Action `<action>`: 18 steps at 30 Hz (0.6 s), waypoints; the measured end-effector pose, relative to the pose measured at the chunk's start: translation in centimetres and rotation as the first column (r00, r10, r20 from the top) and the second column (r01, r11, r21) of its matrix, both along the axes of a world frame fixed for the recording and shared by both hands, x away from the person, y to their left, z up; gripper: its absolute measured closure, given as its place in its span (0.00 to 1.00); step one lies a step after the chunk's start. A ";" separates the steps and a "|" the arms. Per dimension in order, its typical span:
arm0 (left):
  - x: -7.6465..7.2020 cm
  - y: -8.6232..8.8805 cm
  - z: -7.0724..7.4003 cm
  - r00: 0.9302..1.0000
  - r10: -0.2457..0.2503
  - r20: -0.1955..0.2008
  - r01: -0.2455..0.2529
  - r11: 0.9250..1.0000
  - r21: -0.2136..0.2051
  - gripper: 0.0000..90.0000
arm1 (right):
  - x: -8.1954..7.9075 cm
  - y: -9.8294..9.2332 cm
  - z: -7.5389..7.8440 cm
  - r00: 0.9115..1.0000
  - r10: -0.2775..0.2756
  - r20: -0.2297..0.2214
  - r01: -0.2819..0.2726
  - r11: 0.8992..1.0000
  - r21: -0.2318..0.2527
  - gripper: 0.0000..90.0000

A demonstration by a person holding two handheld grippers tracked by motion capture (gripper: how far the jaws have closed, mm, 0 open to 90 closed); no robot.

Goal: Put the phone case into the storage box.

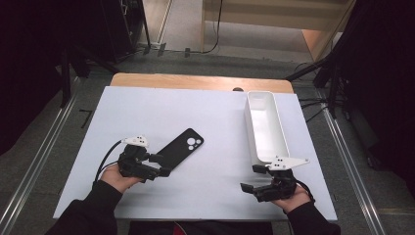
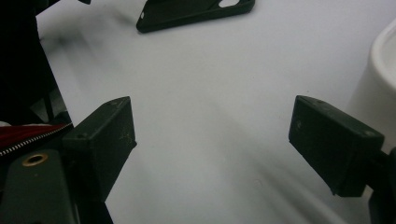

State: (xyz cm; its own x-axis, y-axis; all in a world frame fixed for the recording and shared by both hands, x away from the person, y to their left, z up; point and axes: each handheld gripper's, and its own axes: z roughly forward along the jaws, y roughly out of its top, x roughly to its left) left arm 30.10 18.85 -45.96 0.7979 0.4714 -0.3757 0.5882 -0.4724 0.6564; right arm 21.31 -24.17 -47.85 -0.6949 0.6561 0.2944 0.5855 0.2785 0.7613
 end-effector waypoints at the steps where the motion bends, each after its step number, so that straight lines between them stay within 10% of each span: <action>1: -0.1 0.1 0.0 1.000 0.002 0.001 -0.002 1.000 -0.003 0.30 | 0.0 0.0 0.0 1.000 0.001 0.003 -0.001 1.000 0.000 0.14; 18: -2.0 1.8 -1.0 1.000 0.000 0.008 0.000 0.999 0.049 0.30 | 0.0 -0.1 -0.1 1.000 -0.003 0.007 0.003 1.000 0.009 0.14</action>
State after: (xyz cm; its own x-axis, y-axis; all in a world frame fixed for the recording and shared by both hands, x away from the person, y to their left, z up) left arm 28.05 20.69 -46.95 0.8007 0.4892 -0.3457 0.5831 -0.5040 0.6372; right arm 21.34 -24.31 -47.93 -0.6950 0.6555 0.2954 0.5810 0.2700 0.7678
